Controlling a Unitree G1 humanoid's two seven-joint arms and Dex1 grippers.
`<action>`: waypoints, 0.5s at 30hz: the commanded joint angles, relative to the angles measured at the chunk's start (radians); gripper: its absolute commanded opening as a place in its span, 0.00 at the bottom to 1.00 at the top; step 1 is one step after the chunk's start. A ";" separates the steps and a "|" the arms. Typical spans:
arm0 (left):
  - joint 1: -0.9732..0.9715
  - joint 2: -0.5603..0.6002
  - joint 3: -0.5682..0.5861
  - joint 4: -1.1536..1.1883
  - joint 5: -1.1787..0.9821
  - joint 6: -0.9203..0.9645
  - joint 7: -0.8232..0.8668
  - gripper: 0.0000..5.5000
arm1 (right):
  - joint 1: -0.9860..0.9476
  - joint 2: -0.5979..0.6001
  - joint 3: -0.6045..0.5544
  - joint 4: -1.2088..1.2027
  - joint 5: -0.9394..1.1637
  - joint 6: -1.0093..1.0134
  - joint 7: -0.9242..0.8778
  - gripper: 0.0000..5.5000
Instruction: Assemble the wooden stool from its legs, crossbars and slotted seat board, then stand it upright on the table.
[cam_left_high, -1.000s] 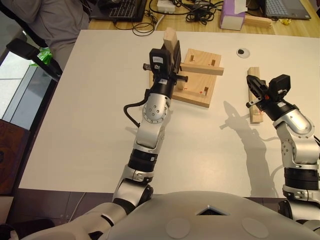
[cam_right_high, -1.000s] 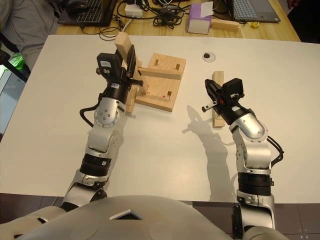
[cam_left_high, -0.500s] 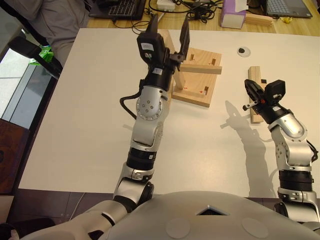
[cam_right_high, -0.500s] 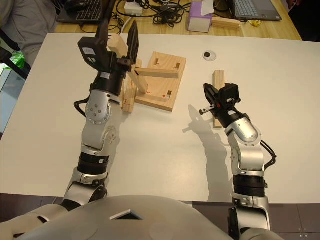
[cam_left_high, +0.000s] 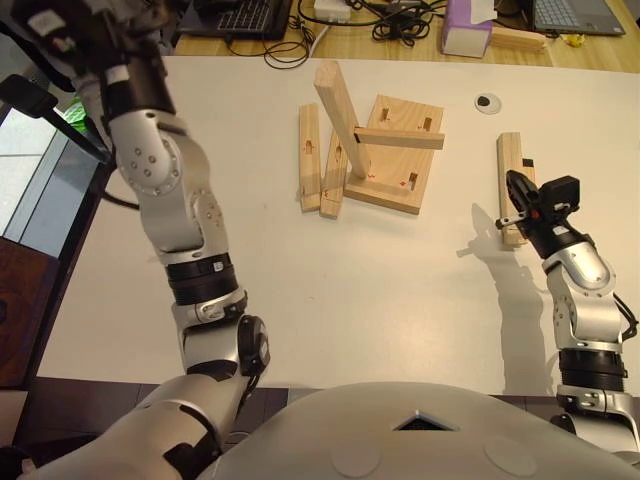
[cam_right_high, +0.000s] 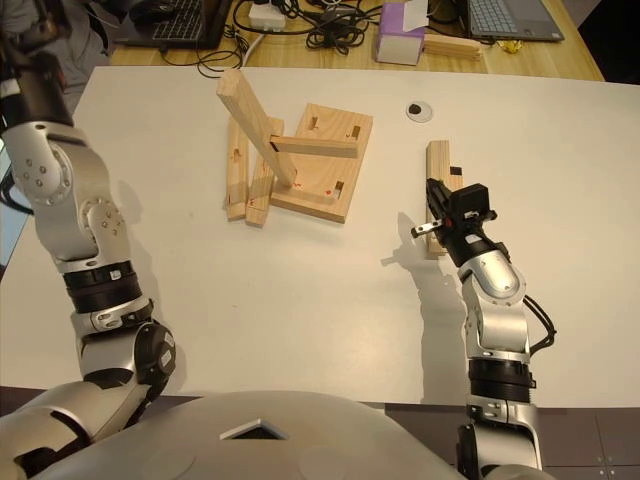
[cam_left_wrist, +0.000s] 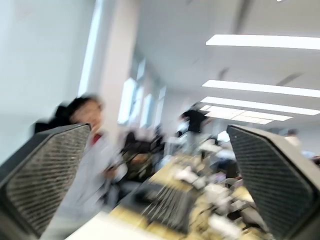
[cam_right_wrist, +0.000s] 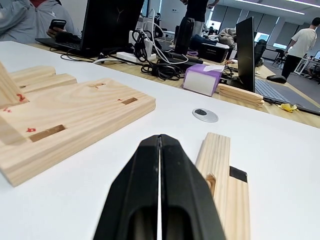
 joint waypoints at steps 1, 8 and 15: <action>0.075 -0.010 0.000 0.063 0.006 -0.011 -0.002 0.92 | 0.013 -0.016 -0.004 -0.009 -0.010 0.001 0.005 0.00; 0.131 -0.036 -0.057 0.036 0.027 -0.042 -0.015 0.92 | 0.041 -0.075 -0.099 0.024 -0.006 0.011 -0.019 0.20; 0.200 -0.045 -0.135 -0.011 0.066 0.122 -0.020 0.92 | -0.003 -0.092 -0.171 0.058 -0.030 0.023 -0.114 0.20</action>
